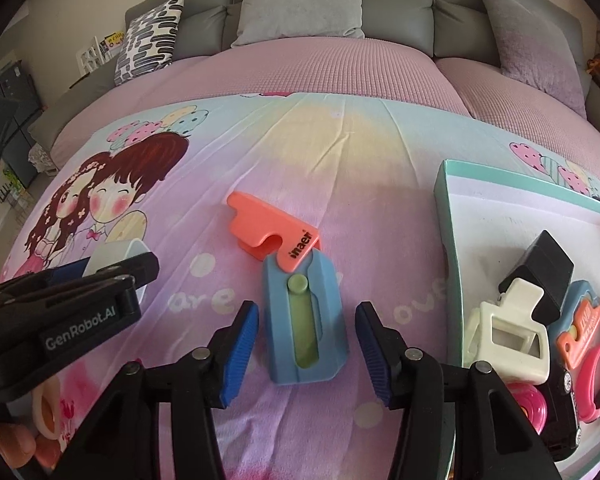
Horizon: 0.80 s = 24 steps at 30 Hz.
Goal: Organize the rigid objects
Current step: 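Lift the blue holder with the right tool while the left tool holds the adapter, then carry the adapter and blue holder over the tray and open both tools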
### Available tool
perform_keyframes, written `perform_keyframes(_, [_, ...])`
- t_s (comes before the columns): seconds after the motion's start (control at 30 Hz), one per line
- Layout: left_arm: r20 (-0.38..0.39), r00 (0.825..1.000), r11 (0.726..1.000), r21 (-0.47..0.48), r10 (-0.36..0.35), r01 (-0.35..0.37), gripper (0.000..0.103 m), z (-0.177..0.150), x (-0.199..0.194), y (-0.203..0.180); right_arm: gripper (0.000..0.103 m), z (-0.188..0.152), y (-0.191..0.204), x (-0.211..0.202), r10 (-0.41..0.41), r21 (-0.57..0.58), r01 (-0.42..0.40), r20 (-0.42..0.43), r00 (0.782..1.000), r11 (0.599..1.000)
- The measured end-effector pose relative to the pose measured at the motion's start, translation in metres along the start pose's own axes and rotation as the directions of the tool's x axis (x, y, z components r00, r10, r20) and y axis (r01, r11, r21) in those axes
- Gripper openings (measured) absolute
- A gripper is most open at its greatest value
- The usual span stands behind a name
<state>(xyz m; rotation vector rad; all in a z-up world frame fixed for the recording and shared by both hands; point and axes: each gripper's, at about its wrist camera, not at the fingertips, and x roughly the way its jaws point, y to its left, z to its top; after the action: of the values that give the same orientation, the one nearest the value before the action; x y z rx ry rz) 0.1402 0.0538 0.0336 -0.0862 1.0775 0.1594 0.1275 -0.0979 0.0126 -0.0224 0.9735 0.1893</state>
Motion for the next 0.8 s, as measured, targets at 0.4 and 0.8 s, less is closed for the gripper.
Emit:
perform_keyframes(0.4, [0.002, 1.000, 1.000, 0.016, 0.010, -0.010, 0.059, -0.001, 0.001, -0.002, 0.043, 0.005, 0.004, 0.002, -0.006, -0.011, 0.006, 0.014, 1.000, 1.000])
perform_keyframes(0.8, [0.188, 0.970, 0.987, -0.022, -0.154, 0.161, 0.059, 0.010, -0.061, -0.011, 0.042, 0.015, -0.032, -0.083, 0.012, 0.094, -0.037, 0.253, 0.967, 0.995])
